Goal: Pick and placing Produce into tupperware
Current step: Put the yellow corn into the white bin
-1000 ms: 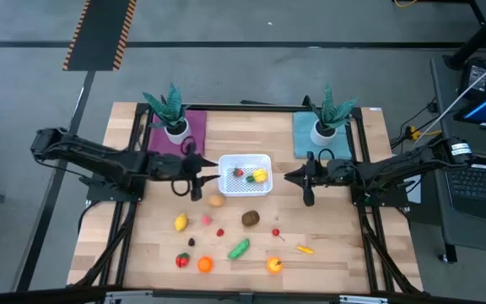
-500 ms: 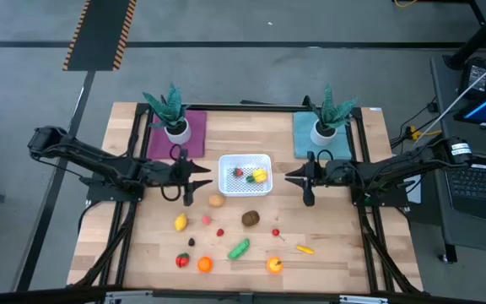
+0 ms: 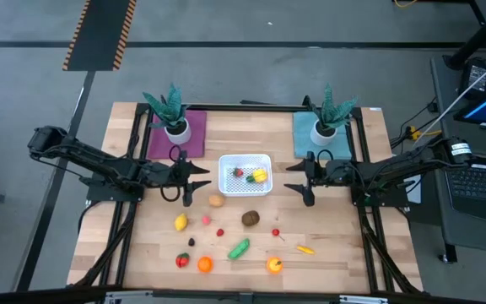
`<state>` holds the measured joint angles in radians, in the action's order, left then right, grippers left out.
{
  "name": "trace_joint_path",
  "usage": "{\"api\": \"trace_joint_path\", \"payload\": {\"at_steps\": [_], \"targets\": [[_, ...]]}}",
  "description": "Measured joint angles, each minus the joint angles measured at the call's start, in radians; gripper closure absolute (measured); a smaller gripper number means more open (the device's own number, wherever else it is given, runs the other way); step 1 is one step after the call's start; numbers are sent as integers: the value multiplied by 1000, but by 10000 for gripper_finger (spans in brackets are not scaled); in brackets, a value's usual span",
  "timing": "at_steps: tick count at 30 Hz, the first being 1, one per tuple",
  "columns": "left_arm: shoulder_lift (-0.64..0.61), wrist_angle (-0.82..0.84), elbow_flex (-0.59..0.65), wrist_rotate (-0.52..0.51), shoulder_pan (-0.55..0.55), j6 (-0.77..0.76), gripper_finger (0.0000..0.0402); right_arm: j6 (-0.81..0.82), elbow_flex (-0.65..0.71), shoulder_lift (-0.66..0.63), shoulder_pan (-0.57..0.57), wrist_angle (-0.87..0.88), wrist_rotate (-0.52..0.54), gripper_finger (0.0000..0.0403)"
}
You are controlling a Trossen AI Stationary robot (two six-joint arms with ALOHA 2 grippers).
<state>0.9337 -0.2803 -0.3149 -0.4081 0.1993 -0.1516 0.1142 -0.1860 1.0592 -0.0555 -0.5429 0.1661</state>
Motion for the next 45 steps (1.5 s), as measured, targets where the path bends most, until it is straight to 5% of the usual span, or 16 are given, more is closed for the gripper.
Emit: {"api": "trace_joint_path", "payload": {"at_steps": [17,24,34,45], "targets": [[0,-3,0,1,0,0,241,-67,0,-204,-214,74,-8,85],[0,-5,0,2,37,-2,247,29,-129,-248,-392,432,204,85],[0,-30,0,2,124,-3,236,283,-319,-146,-627,798,463,85],[1,-54,0,2,136,-3,246,683,-565,155,-756,1191,499,85]]}}
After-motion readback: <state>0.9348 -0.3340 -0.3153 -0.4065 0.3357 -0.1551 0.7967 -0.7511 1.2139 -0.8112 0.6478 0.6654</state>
